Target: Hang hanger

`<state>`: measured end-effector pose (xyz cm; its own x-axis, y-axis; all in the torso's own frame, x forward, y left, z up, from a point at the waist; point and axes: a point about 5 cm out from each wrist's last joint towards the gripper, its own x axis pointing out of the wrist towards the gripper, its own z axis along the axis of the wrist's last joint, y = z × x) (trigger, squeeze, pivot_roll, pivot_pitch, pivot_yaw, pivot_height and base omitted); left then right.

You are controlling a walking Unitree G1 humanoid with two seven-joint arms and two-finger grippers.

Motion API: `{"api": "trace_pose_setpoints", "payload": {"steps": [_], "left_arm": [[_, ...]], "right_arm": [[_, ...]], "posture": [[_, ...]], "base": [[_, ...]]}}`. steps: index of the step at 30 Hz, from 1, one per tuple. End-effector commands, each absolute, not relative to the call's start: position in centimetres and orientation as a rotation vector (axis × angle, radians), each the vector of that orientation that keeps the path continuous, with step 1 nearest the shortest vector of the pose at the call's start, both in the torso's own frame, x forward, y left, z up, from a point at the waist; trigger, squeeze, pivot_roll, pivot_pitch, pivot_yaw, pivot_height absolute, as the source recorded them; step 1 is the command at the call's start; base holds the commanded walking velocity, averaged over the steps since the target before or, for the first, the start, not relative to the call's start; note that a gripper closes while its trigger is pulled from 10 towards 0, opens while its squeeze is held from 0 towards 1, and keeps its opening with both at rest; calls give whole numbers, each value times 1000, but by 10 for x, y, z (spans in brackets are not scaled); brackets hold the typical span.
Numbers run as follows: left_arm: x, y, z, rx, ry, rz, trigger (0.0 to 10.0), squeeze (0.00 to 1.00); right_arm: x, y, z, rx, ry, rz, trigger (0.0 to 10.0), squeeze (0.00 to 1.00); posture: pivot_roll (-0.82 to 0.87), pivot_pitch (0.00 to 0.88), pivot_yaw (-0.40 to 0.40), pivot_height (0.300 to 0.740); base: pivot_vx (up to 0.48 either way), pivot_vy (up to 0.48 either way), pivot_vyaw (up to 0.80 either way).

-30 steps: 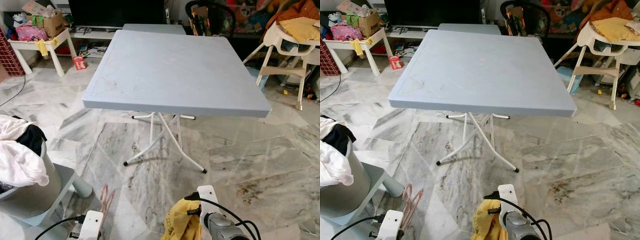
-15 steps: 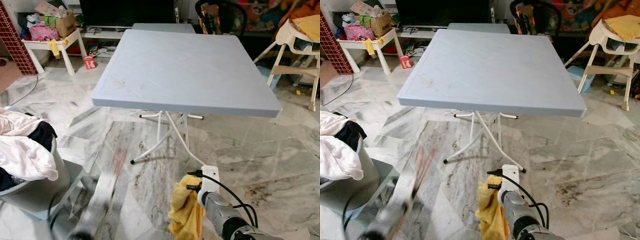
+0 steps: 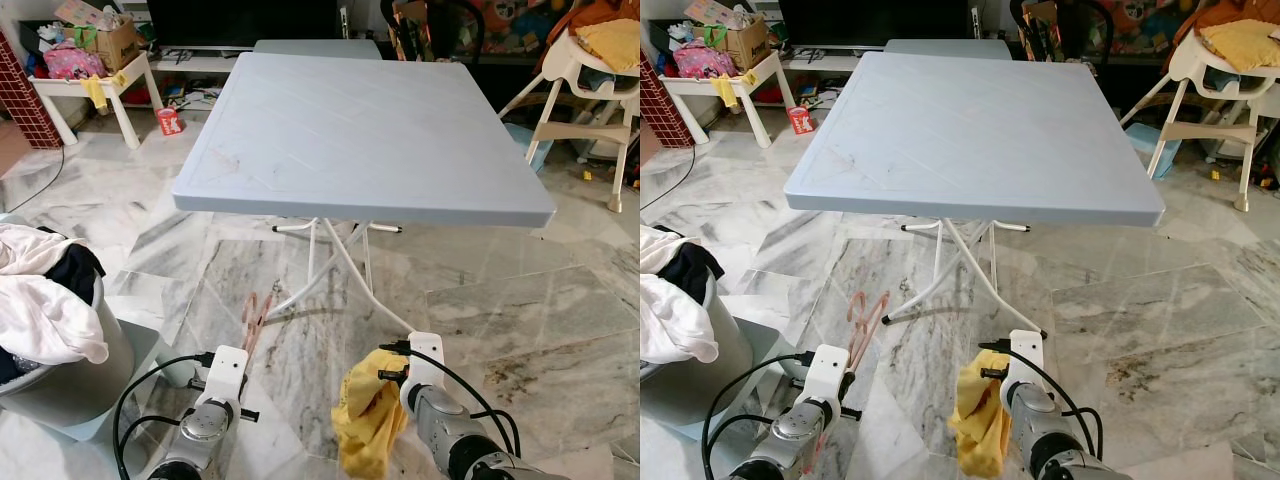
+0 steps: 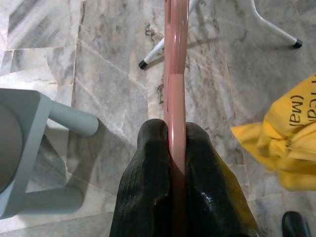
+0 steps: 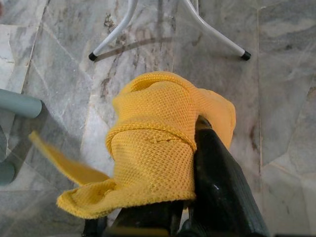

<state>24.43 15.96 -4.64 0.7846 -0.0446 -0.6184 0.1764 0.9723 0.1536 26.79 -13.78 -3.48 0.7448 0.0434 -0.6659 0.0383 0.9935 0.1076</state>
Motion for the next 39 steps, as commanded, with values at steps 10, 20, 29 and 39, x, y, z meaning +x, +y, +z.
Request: {"api": "trace_pose_setpoints", "payload": {"steps": [10, 20, 29, 39], "left_arm": [[217, 177, -63, 284, 748, -142, 10000, 0], [210, 175, -69, 280, 813, -133, 10000, 0], [223, 153, -65, 301, 816, -196, 10000, 0], [247, 110, -49, 306, 781, -281, 10000, 0]], "right_arm": [[257, -146, -43, 153, 749, -65, 10000, 0], [251, -151, -47, 134, 764, -69, 10000, 0], [242, -155, -53, 172, 774, -125, 10000, 0], [240, -177, -52, 114, 757, -168, 10000, 0]], "posture": [[37, 0, 71, 740], [30, 0, 68, 740], [-29, 0, 149, 740], [-184, 0, 202, 740]], "base": [[0, 0, -451], [0, 0, 0], [0, 0, 0], [0, 0, 0]]}}
